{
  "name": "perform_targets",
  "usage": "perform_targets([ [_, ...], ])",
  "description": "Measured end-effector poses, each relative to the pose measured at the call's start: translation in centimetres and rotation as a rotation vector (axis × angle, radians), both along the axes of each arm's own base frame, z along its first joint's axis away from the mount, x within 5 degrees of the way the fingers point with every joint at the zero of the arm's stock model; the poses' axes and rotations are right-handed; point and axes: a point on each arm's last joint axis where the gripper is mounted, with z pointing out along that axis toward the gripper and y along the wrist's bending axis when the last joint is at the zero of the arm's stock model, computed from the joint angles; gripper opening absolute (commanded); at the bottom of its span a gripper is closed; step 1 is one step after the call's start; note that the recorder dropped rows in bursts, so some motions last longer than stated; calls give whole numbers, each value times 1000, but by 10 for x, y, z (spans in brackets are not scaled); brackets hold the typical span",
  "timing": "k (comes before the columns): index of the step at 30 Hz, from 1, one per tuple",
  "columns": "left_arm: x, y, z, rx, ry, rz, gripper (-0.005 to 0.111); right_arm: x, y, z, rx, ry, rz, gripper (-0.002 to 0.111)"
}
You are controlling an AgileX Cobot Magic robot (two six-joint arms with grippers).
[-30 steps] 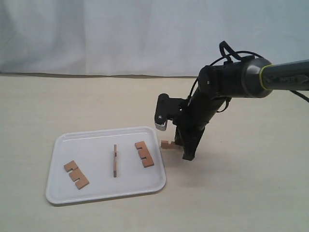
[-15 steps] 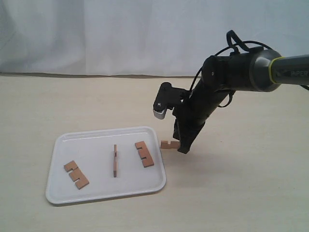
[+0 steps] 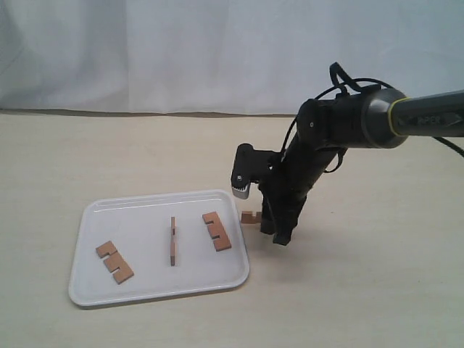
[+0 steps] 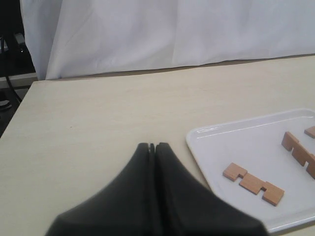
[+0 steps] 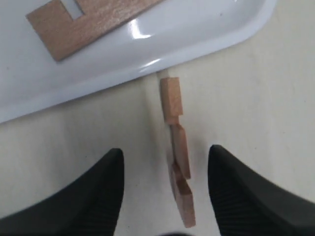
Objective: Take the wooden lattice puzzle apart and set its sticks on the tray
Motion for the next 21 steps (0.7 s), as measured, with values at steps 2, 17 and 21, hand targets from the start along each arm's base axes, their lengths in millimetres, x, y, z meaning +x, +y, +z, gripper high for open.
perform_targets([
  [2, 0, 0, 0, 0, 0, 0, 0, 2, 0, -4, 0, -11, -2, 50],
  [17, 0, 0, 0, 0, 0, 0, 0, 9, 1, -18, -3, -57, 7, 4],
  [21, 0, 0, 0, 0, 0, 0, 0, 9, 1, -16, -2, -62, 7, 4],
])
